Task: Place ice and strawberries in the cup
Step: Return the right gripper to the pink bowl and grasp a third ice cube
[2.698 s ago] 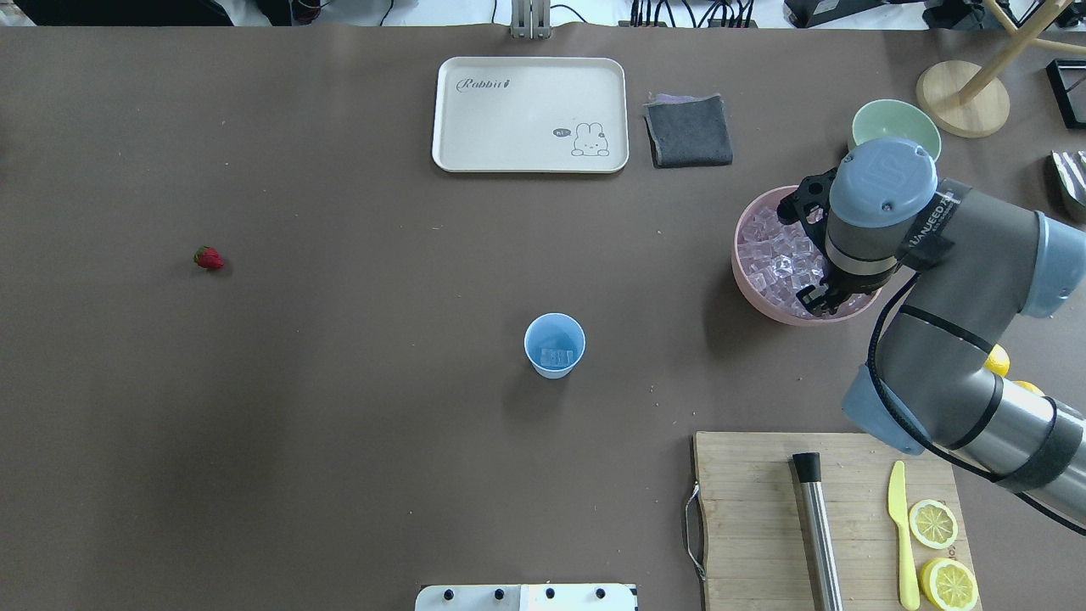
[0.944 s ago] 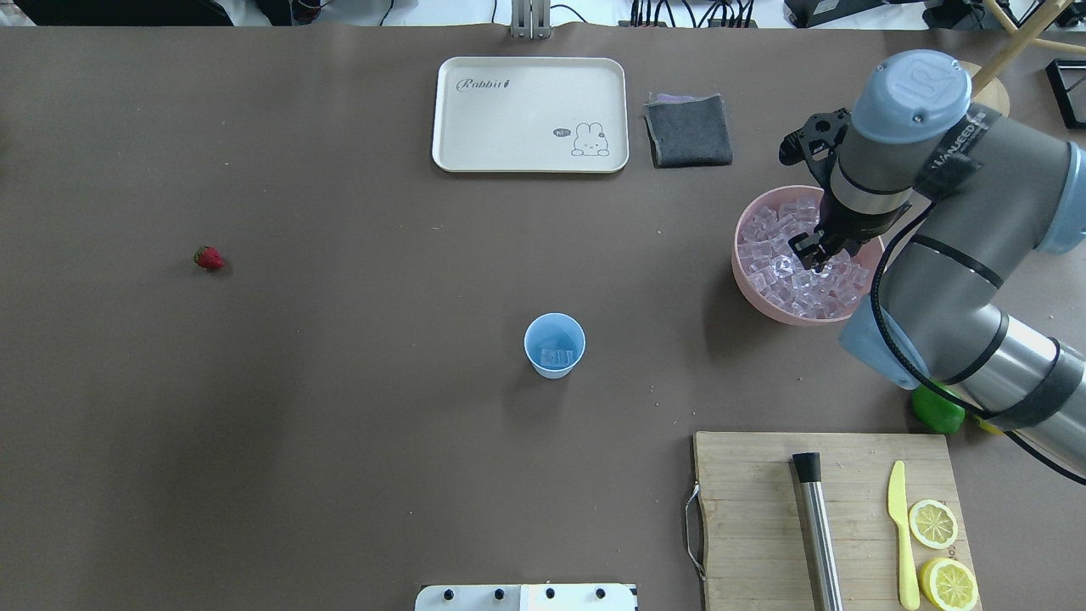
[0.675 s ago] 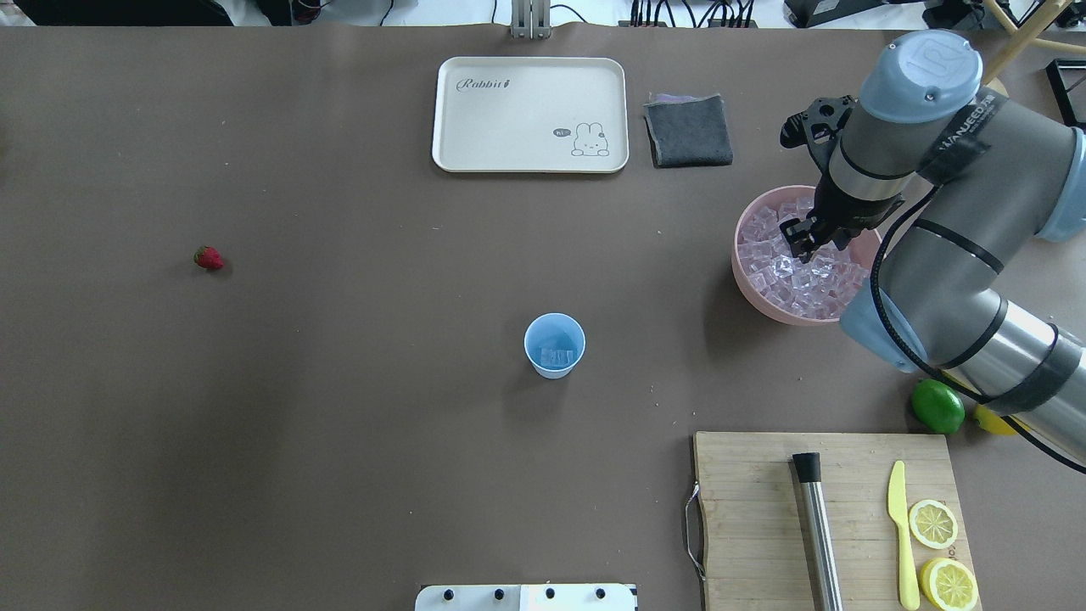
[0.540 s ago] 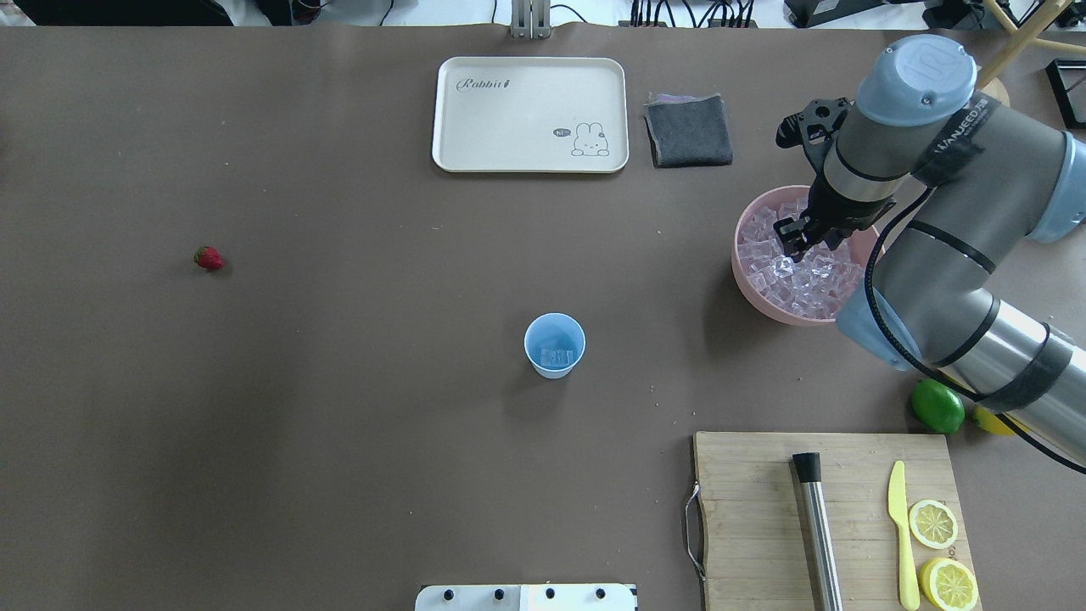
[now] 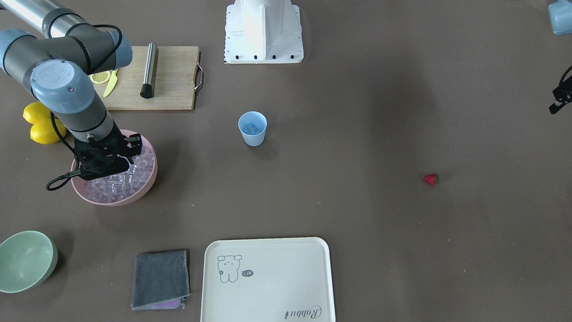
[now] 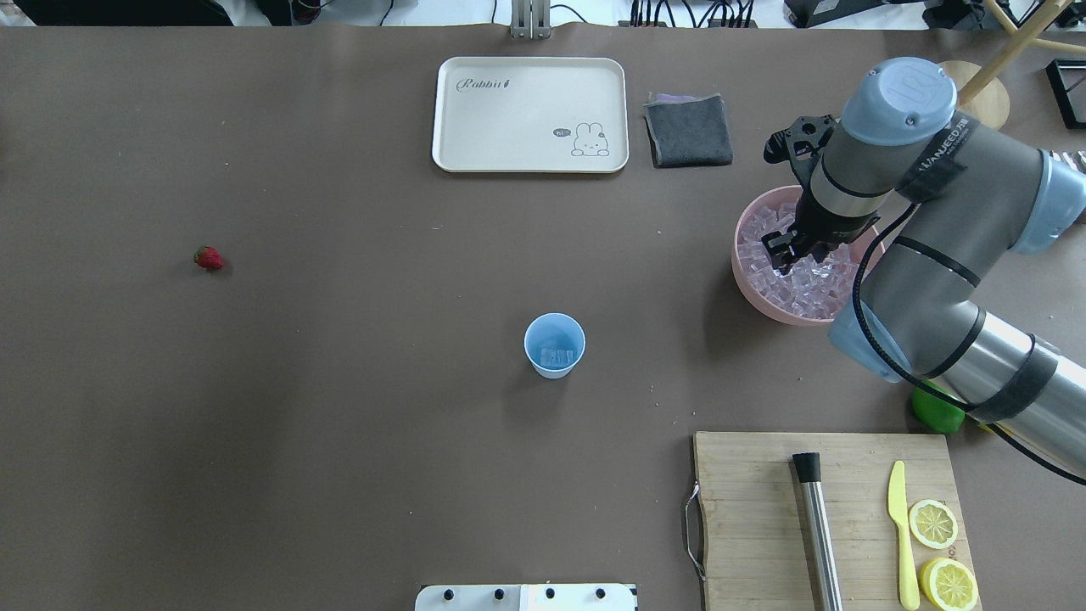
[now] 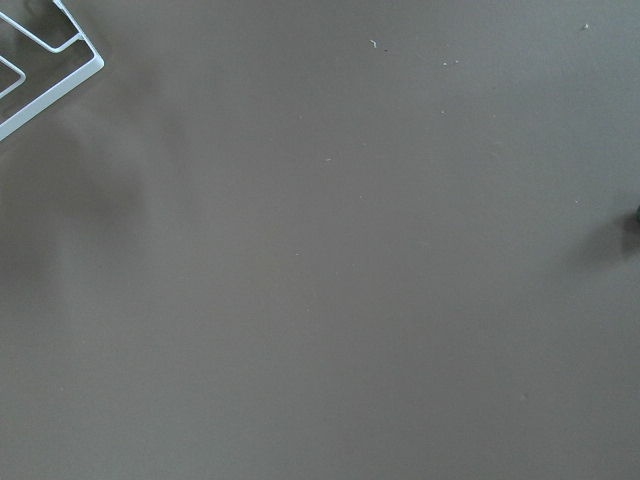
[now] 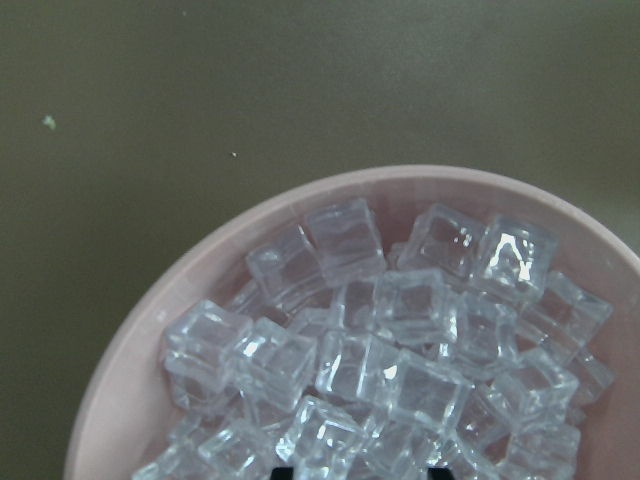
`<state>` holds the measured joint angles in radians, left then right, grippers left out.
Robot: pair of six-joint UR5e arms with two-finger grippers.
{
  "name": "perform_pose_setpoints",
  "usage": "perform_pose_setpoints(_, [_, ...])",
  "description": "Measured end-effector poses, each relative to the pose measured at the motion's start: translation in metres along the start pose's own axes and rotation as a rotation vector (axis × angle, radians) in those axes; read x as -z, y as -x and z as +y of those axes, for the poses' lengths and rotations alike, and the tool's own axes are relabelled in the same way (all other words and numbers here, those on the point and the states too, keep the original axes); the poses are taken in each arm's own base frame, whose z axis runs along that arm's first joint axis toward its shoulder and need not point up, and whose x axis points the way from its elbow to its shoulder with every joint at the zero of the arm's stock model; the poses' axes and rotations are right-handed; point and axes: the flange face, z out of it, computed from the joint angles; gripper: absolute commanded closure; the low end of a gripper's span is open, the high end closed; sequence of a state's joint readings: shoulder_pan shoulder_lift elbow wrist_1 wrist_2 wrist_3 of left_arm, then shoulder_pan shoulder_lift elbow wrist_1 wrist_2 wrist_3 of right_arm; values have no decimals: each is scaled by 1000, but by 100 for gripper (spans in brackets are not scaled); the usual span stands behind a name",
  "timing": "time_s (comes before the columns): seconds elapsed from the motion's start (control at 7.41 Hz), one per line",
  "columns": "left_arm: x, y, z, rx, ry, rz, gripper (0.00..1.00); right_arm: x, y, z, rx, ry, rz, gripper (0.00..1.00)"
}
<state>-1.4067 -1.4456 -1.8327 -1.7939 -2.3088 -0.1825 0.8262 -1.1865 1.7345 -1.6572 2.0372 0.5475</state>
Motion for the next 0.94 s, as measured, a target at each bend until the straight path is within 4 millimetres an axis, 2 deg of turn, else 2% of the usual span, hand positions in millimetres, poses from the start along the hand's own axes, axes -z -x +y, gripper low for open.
perform_pose_setpoints(0.54, [2, -2, 0, -3, -4, 2, 3, -8, 2, 5, 6, 14, 4, 47])
perform_pose_setpoints(0.67, [3, -3, 0, -4, -5, 2, 3, -10, 3, 6, 8, 17, 4, 53])
perform_pose_setpoints(0.94, [3, -3, 0, -5, -6, 2, 3, -9, 3, 6, 12, 19, 2, 100])
